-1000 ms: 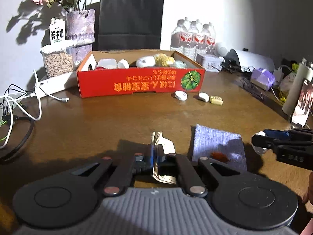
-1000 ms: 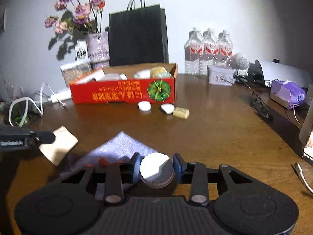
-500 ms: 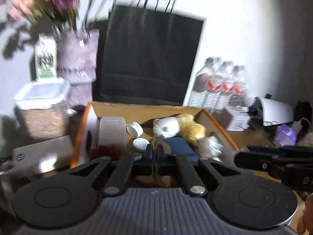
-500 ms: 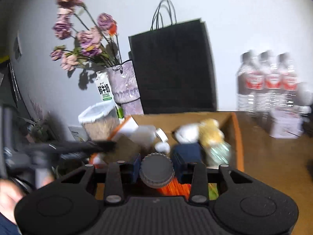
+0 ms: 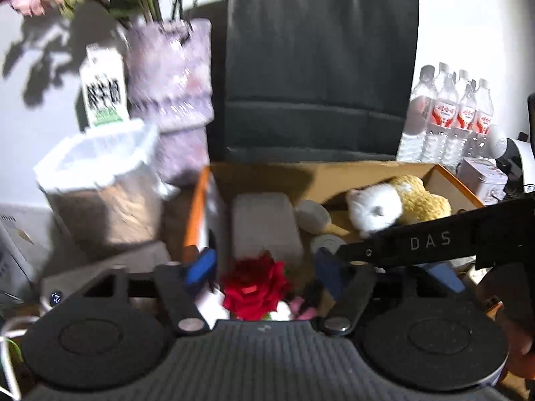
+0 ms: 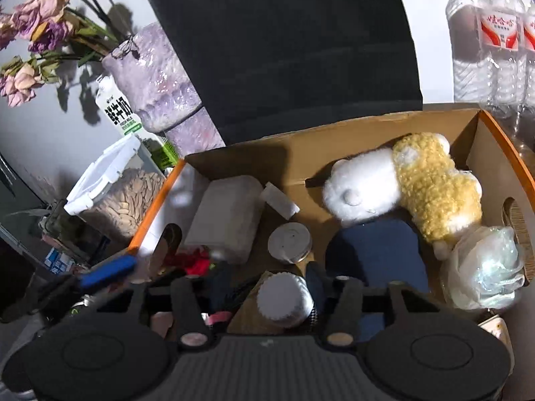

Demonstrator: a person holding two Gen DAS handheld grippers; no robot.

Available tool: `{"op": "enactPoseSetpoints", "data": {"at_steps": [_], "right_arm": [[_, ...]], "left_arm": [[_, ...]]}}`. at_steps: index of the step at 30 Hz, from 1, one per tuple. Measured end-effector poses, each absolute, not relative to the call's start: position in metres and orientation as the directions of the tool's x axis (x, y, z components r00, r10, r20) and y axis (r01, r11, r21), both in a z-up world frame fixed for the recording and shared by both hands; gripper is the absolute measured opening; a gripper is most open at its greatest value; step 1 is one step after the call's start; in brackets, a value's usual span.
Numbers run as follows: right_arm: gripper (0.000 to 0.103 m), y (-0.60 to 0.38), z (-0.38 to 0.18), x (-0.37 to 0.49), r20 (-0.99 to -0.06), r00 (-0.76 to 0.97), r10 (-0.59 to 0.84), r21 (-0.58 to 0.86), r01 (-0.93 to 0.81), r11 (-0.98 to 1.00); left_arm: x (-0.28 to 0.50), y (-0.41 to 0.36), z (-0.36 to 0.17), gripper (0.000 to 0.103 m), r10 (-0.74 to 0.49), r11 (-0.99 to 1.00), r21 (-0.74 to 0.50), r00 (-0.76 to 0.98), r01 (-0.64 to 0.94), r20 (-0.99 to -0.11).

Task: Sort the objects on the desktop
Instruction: 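Release the pouch into the box while the right tool releases the cap, then withdraw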

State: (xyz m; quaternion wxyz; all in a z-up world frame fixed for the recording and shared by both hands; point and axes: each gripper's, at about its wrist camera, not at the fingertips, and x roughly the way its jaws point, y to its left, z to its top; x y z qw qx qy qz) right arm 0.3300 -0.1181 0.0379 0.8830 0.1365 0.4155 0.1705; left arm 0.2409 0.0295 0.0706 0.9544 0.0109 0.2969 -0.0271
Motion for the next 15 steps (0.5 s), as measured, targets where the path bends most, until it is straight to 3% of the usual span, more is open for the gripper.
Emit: {"op": "enactPoseSetpoints", "data": {"at_steps": [2,6,9,15], "right_arm": [[0.053,-0.122,0.049,0.325,-0.678,0.617,0.400,0.365,-0.189,0.912],[0.067,-0.137,0.073,0.304,-0.657,0.687,0.311,0.268,-0.172,0.948],[0.067,-0.148,0.083,0.279,-0.652,0.732,0.198,0.135,-0.146,0.980],[0.068,-0.180,0.100,0.230,-0.620,0.772,0.143,0.099,-0.104,0.990]], "left_arm": [[0.243,0.034,0.075,0.080,-0.052,0.998,-0.008,0.817,0.058,-0.574],[0.238,0.040,0.083,0.083,-0.058,0.998,-0.060,0.807,0.027,-0.587],[0.224,0.036,0.090,0.088,-0.052,0.998,-0.060,0.811,0.021,-0.583],[0.182,0.020,0.114,0.099,-0.042,0.999,-0.046,0.819,0.018,-0.572]]}}
